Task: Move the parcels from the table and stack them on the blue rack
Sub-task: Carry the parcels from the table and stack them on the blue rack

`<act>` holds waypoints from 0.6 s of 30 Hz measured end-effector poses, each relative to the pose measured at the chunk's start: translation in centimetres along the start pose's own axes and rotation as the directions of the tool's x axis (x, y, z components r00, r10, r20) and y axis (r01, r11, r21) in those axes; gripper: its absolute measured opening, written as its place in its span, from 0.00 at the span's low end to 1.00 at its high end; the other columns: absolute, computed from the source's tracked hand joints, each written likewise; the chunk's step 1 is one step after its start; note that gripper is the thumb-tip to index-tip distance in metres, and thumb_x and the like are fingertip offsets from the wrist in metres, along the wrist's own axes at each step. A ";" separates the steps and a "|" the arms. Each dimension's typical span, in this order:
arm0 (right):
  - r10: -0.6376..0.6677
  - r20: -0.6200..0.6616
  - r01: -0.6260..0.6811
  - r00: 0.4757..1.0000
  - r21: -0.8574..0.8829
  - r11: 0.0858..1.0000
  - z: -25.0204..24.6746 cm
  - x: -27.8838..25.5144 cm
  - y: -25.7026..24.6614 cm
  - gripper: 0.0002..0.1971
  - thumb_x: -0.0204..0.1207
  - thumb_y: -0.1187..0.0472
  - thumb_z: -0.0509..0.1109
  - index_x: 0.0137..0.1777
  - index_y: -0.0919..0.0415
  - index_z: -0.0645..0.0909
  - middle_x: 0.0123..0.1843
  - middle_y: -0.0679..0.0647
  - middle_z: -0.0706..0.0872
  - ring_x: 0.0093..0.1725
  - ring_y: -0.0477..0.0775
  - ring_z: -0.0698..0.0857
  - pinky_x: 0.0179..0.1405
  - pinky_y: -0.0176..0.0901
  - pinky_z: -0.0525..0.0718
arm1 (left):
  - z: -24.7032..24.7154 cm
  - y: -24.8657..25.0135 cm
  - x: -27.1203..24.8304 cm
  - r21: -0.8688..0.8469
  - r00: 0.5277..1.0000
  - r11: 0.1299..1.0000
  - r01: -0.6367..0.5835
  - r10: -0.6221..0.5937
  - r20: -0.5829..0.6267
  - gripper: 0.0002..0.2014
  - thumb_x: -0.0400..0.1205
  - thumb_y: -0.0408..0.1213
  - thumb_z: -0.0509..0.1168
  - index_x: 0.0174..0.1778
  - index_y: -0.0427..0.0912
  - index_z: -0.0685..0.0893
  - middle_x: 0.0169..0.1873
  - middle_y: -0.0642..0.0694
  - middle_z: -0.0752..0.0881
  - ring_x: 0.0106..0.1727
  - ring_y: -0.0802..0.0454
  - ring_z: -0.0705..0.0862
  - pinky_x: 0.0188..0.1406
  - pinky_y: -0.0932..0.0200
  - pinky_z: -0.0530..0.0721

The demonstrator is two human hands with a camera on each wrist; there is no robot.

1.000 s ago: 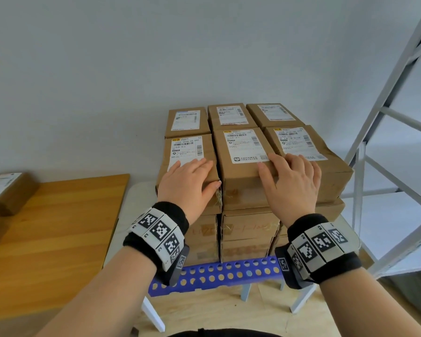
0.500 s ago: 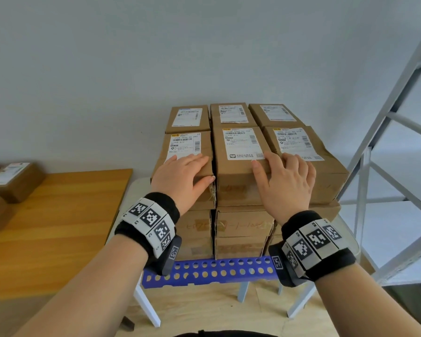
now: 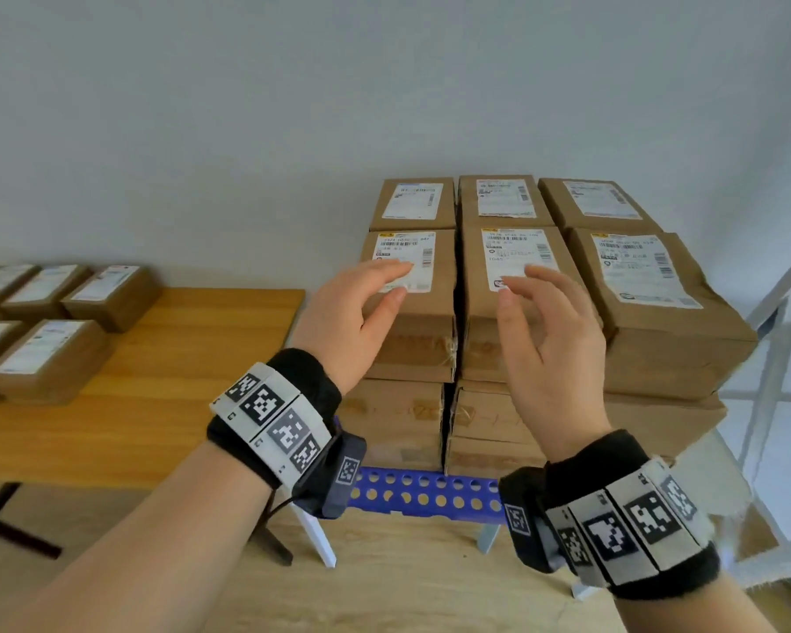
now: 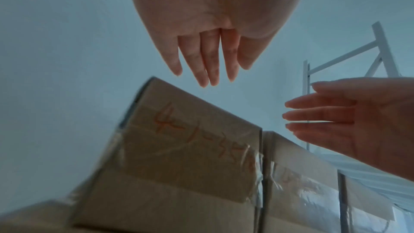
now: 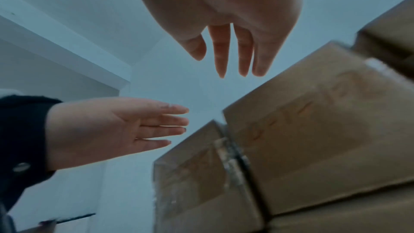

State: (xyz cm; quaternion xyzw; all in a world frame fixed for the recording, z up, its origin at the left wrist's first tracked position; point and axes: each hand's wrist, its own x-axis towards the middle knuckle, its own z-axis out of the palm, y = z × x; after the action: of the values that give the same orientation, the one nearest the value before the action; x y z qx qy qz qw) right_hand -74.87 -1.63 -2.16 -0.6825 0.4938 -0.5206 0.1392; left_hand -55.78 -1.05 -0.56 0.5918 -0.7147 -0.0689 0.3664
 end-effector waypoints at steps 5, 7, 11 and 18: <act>-0.083 0.089 0.066 0.993 0.181 0.981 4.5 -1.6 -2.9 0.09 0.82 0.61 0.63 0.53 0.60 0.84 0.49 0.46 0.84 0.50 0.37 0.79 0.49 0.22 0.76 | -3.1 -2.7 -2.8 0.050 0.996 0.997 0.064 -0.061 -0.073 0.17 0.85 0.40 0.57 0.70 0.48 0.77 0.63 0.54 0.81 0.63 0.68 0.73 0.57 0.84 0.63; -0.077 0.145 0.044 0.986 0.215 0.976 6.4 -2.1 -4.1 0.08 0.82 0.61 0.64 0.50 0.58 0.84 0.42 0.41 0.82 0.45 0.38 0.80 0.45 0.25 0.76 | -4.6 -4.1 -4.2 0.064 0.991 0.992 0.109 -0.103 -0.085 0.17 0.85 0.39 0.57 0.70 0.47 0.76 0.63 0.53 0.81 0.62 0.68 0.73 0.58 0.83 0.65; -0.089 0.223 0.034 0.971 0.241 0.970 10.4 -3.1 -7.3 0.06 0.81 0.60 0.64 0.48 0.56 0.84 0.38 0.36 0.79 0.41 0.35 0.79 0.41 0.19 0.73 | -8.3 -7.1 -7.1 0.052 0.973 0.977 0.206 -0.199 -0.122 0.17 0.85 0.40 0.56 0.71 0.48 0.76 0.63 0.54 0.81 0.64 0.64 0.76 0.62 0.72 0.71; -0.154 0.338 0.037 0.928 0.328 0.944 19.9 -6.4 -16.5 0.06 0.81 0.59 0.64 0.51 0.54 0.83 0.42 0.44 0.83 0.43 0.36 0.80 0.42 0.18 0.73 | -17.4 -14.1 -13.5 0.033 0.927 0.943 0.332 -0.320 -0.195 0.18 0.86 0.40 0.57 0.72 0.51 0.75 0.62 0.58 0.81 0.61 0.68 0.76 0.58 0.76 0.71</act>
State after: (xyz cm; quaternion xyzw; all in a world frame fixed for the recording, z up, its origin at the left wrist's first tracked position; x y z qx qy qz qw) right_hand -49.04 4.99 -2.56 -0.7584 0.3359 -0.4656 0.3085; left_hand -33.58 12.82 -1.50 0.7176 -0.5709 -0.0498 0.3958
